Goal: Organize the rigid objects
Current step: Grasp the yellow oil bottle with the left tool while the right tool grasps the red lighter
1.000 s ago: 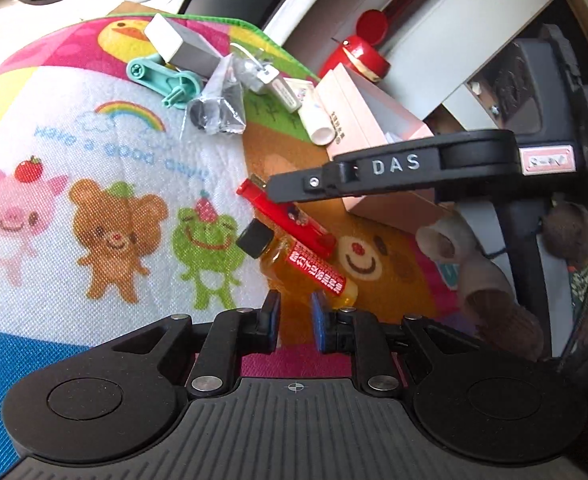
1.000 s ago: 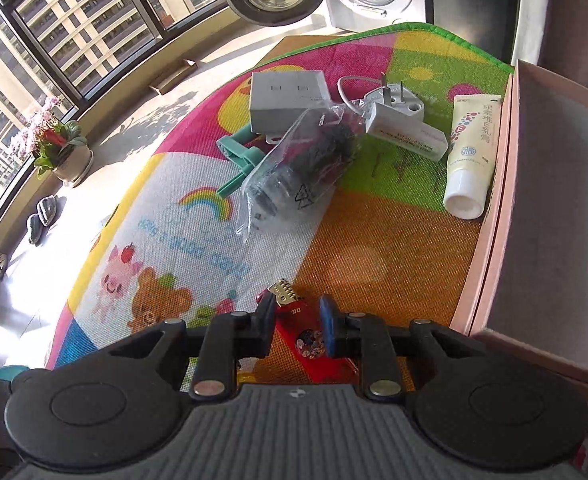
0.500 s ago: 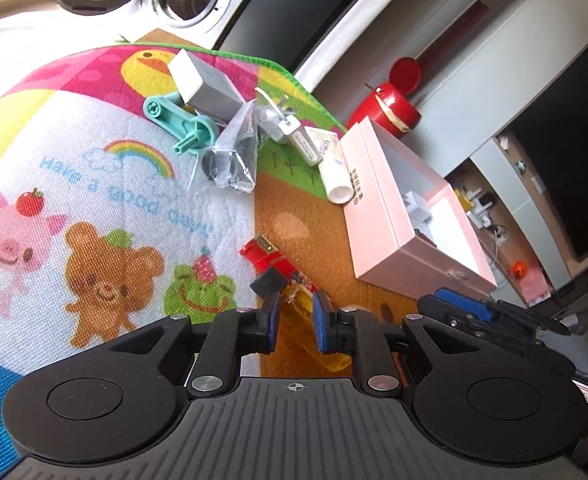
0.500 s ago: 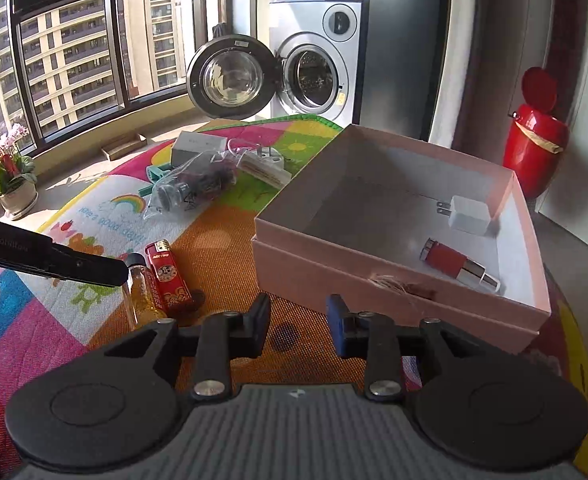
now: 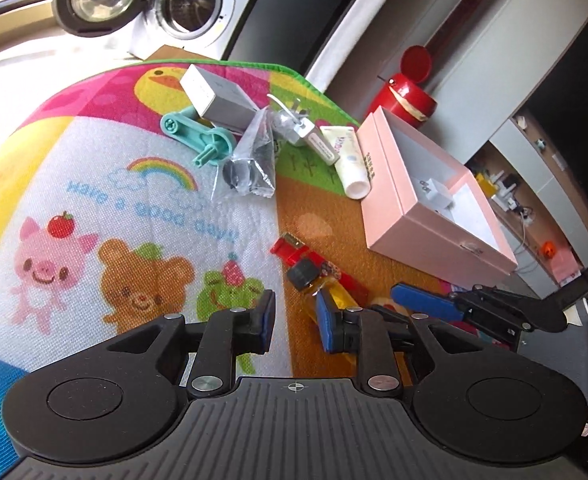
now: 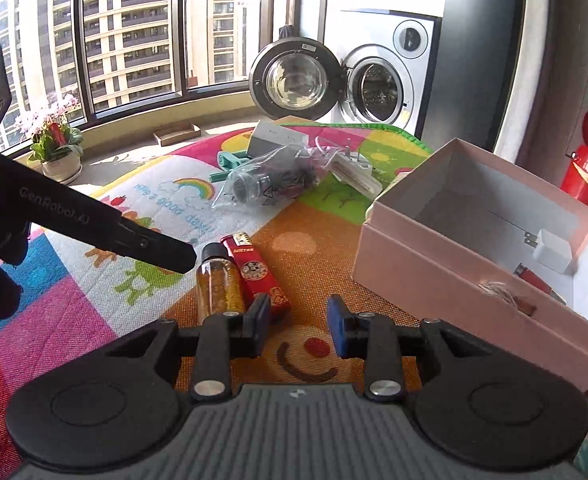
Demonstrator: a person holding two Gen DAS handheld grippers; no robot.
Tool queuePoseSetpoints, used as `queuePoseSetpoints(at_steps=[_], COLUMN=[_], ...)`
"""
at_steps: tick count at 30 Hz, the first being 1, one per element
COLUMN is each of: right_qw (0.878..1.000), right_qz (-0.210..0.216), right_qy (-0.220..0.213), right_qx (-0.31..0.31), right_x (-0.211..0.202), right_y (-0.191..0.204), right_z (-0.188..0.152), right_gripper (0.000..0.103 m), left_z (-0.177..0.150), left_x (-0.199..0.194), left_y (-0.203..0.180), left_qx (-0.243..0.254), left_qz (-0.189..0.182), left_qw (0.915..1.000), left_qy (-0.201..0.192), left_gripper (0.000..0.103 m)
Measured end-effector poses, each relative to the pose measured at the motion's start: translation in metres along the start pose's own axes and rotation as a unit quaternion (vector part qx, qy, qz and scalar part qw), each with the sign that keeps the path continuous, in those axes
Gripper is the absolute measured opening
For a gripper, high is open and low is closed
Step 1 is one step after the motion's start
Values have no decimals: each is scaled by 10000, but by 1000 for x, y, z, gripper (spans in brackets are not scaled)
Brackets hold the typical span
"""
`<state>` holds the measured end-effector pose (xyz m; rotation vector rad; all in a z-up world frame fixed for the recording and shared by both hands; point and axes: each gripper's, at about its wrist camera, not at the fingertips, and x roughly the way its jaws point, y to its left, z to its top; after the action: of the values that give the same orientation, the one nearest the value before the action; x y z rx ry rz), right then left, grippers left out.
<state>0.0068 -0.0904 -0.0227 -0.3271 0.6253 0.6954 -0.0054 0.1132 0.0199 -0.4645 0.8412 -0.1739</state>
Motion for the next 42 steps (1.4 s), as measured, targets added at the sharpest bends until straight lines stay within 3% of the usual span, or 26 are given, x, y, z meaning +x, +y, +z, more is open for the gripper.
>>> queuePoseSetpoints(at_steps=[2,12,18,20,22,27,30,32,35,41,42], right_qw=[9997,9995,9987,9990,9994,9999,9998,9997,9991,9984,9986], right_qz=[219,57,315,182,75,-121,-71,88,239,181,151], right_qy=[17,86,121,96,111,114,51,67,201,447,466], right_qx=[-138,-283,-386,-398,-326,16,162,211,298,281,195], right_x=[0,-6,-9,-13,-15,-18,-13,-2,22,54,52], right_y=[11,9,18,16,10,-11,-16,-17,-16,-10,-6], right_z=[-1,-6,-15,-16,-17,-15,-3,7,23,39,39], right_gripper=[30,30,30,30,30,30,30,30,30,30,25], left_z=[-5,-1,-2,-7,-12,-13,-11,-9,-3,5,7], left_x=[-4,6,20,23,24,22,17,14,10,17,18], left_y=[4,-16,-36,-34,-33,-34,-31,-25,-10,-5,-5], left_qx=[-101,74,739,845,977,1427,1713,1756,1555,1492,1496], left_qz=[-84,-270,190,198,214,366,808,958,853,828,807], left_qw=[9999,9996,9971,9962,9949,9891,9816,9794,9840,9852,9853], left_qy=[85,-36,-68,80,164,-12,-237,-265,-166,-149,-145], left_gripper=[25,26,29,35,34,33,32,32,32,33,33])
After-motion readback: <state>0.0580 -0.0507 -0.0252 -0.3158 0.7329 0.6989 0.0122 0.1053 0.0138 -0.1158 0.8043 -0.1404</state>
